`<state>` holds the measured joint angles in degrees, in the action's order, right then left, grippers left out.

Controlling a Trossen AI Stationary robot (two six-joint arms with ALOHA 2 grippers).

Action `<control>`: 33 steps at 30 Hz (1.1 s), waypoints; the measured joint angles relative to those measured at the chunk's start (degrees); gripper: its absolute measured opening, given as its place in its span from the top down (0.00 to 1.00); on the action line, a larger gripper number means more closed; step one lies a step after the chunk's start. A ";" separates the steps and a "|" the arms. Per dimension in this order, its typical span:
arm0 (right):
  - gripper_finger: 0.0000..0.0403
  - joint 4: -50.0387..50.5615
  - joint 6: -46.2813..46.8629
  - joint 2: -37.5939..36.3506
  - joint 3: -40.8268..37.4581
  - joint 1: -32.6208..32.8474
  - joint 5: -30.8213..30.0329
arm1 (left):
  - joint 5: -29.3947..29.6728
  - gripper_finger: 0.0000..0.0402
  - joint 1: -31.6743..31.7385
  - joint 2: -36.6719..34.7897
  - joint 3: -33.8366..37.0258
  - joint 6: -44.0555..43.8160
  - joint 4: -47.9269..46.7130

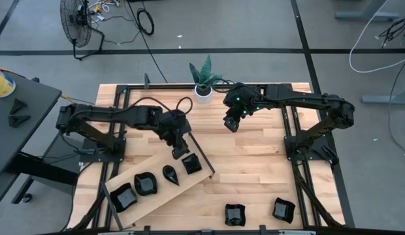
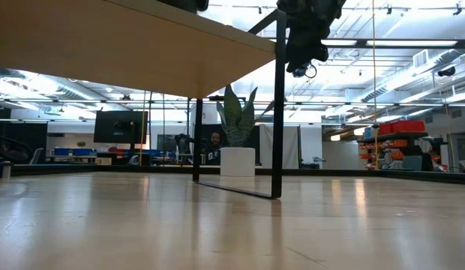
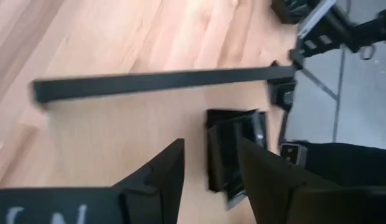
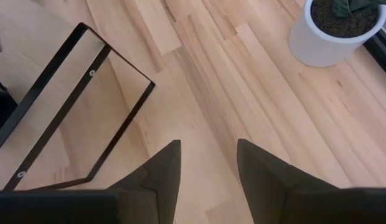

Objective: Pick & Place Mini shaped plates
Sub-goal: Stack the black square plate on top of the black square plate on the shelf

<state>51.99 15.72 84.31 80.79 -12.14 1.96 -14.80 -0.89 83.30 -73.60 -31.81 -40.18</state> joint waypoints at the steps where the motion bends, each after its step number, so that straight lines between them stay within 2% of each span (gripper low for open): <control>1: 0.60 0.00 0.07 0.01 0.00 0.00 0.00 | -0.02 0.63 -0.02 -0.06 -0.02 0.01 0.61; 8: 0.60 -0.01 0.07 0.02 0.00 0.00 0.00 | -0.20 0.66 -0.71 0.71 -0.07 -0.20 -0.03; 17: 0.60 -0.13 0.07 0.02 0.00 0.00 0.00 | 1.08 0.57 -3.29 1.56 -0.04 -1.98 -0.11; 24: 0.60 -0.21 0.07 0.02 0.00 0.00 0.00 | 1.86 0.56 -4.55 2.19 -0.05 -2.45 -0.33; 29: 0.60 -0.13 0.29 0.02 0.00 0.00 0.00 | 1.76 0.59 -4.52 2.15 -0.04 -2.76 -0.27; 33: 0.60 -0.13 0.29 0.02 0.00 0.00 0.00 | 1.65 0.67 -4.50 2.15 -0.04 -3.54 -0.28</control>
<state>51.86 16.01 84.33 80.79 -12.14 1.96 -13.15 -5.39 85.45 -73.65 -35.35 -40.46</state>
